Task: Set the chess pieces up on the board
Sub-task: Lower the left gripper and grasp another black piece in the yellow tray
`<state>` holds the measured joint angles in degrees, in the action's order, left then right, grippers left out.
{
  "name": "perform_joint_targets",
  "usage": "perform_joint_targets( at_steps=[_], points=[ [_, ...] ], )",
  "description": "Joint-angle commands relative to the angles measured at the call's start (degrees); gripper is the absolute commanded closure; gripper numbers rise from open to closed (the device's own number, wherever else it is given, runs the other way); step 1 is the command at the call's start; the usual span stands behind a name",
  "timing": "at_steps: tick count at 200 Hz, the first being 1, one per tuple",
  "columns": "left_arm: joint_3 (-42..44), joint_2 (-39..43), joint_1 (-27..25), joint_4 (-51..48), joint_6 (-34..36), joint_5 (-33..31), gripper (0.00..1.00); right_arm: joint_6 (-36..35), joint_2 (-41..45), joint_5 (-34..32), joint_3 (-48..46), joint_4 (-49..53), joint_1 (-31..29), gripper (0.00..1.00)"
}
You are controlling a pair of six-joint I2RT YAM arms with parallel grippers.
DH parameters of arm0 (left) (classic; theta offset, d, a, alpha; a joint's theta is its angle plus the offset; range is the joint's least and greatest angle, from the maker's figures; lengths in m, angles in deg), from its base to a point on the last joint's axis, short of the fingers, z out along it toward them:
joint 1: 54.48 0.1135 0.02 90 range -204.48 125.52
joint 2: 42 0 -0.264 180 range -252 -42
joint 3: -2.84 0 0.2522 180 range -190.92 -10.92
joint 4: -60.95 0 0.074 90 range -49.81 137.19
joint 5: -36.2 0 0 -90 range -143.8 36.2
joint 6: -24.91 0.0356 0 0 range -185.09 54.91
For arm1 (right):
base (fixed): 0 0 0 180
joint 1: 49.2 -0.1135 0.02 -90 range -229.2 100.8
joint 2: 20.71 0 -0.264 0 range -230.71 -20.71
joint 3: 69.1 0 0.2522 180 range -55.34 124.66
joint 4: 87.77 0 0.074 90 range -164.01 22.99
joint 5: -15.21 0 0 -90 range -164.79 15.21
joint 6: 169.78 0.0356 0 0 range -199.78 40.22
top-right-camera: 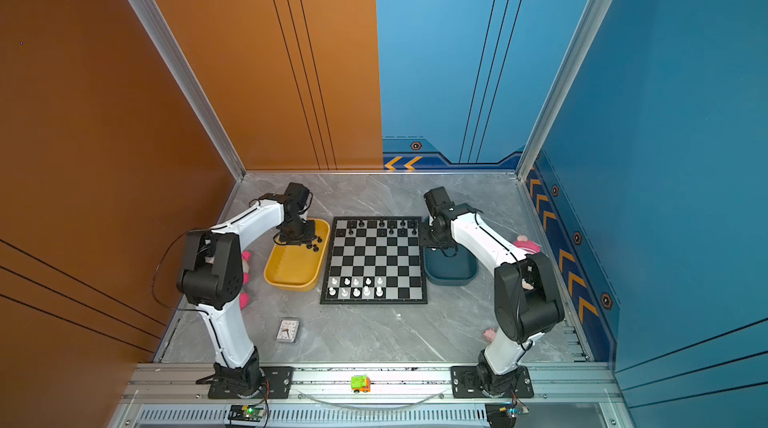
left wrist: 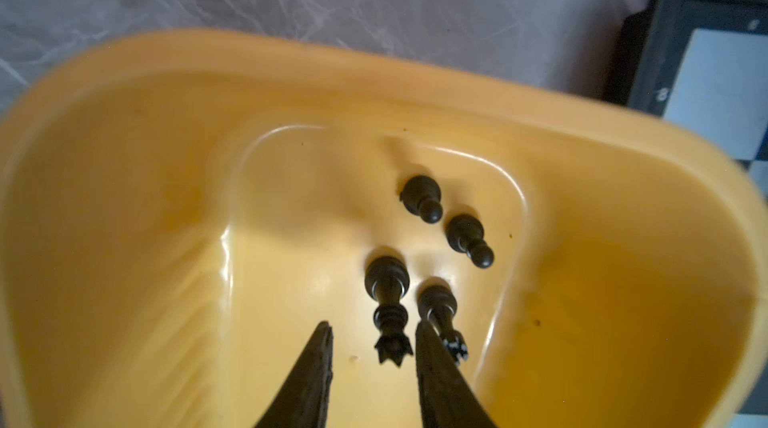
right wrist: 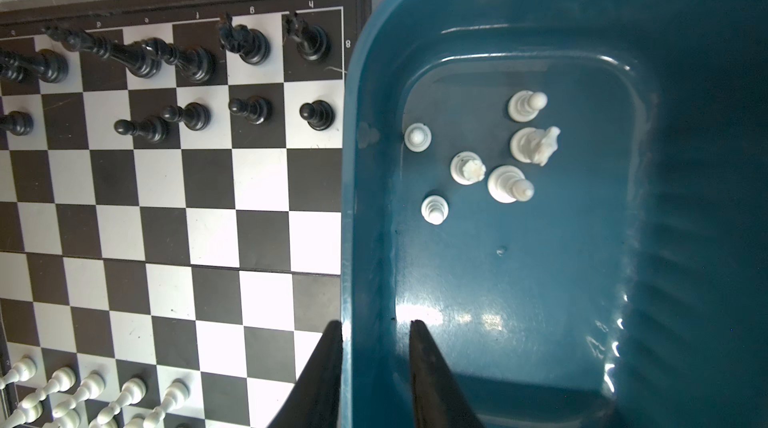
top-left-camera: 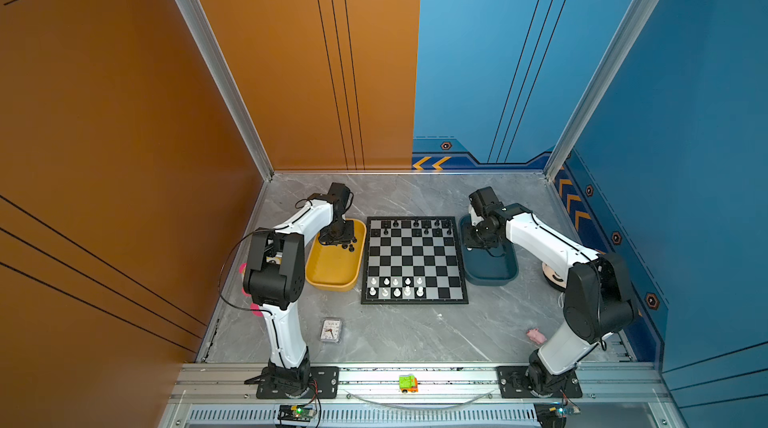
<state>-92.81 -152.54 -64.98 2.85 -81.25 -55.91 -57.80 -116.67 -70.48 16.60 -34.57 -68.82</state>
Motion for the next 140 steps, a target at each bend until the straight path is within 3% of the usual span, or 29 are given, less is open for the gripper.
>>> perform_joint_targets(
  at_steps=[1,44,140],
  points=[
    [-2.00,-1.35,0.34,-0.48,-0.27,1.58,0.65,0.97,-0.12,-1.33,0.67,1.66,-0.33,0.69],
    [-2.66,-2.40,0.31,-0.42,-0.23,1.85,0.68,0.96,-0.57,-1.31,0.80,1.68,-0.25,0.70],
    [-3.10,-3.10,-0.01,-0.43,-0.01,1.85,0.86,0.98,-0.93,-1.33,0.82,1.49,-0.16,0.70]
  ],
)
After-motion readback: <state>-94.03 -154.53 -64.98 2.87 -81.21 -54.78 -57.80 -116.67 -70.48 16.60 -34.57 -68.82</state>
